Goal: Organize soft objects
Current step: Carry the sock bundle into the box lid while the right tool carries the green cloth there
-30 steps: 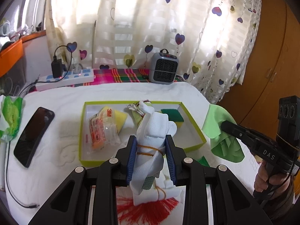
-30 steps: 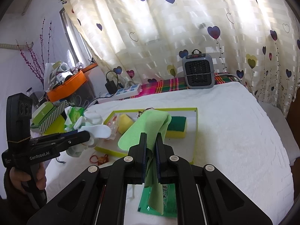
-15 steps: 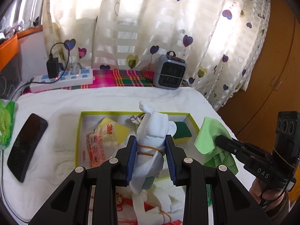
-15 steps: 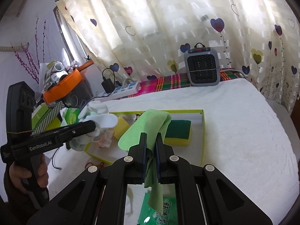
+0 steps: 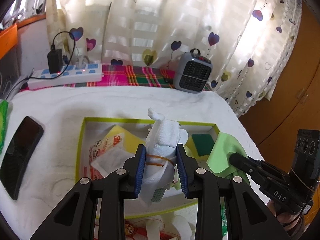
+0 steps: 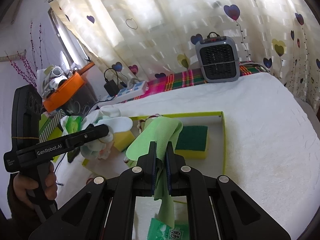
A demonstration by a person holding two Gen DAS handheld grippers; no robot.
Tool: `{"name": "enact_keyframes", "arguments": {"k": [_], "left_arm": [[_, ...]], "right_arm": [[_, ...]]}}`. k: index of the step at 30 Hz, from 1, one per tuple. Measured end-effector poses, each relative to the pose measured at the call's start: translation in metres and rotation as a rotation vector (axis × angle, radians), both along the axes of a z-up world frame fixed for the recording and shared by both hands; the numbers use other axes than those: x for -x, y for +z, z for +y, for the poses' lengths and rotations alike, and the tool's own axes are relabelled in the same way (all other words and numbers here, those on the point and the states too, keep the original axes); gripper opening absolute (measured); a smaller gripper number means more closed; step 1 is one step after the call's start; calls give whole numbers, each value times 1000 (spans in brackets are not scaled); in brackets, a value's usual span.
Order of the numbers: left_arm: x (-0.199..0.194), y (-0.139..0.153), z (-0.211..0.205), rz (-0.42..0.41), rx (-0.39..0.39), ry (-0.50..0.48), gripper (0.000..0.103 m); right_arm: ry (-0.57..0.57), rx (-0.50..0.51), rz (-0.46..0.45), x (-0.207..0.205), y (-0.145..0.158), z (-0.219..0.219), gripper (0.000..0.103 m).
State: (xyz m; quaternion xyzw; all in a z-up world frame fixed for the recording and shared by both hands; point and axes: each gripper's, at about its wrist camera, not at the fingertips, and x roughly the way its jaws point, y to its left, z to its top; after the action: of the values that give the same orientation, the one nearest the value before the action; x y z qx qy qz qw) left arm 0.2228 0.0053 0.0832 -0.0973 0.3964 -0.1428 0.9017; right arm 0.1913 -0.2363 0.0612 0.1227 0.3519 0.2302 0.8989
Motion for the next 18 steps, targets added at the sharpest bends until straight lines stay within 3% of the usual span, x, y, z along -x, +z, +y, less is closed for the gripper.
{"name": "enact_keyframes", "arguments": {"k": [7, 18], "left_arm": [[-10, -16, -7, 29, 0, 10, 29], [-18, -33, -18, 58, -1, 8, 29]], "right_arm": [[-8, 16, 25, -9, -12, 0, 9], [-25, 121, 5, -20, -23, 6, 9]]}}
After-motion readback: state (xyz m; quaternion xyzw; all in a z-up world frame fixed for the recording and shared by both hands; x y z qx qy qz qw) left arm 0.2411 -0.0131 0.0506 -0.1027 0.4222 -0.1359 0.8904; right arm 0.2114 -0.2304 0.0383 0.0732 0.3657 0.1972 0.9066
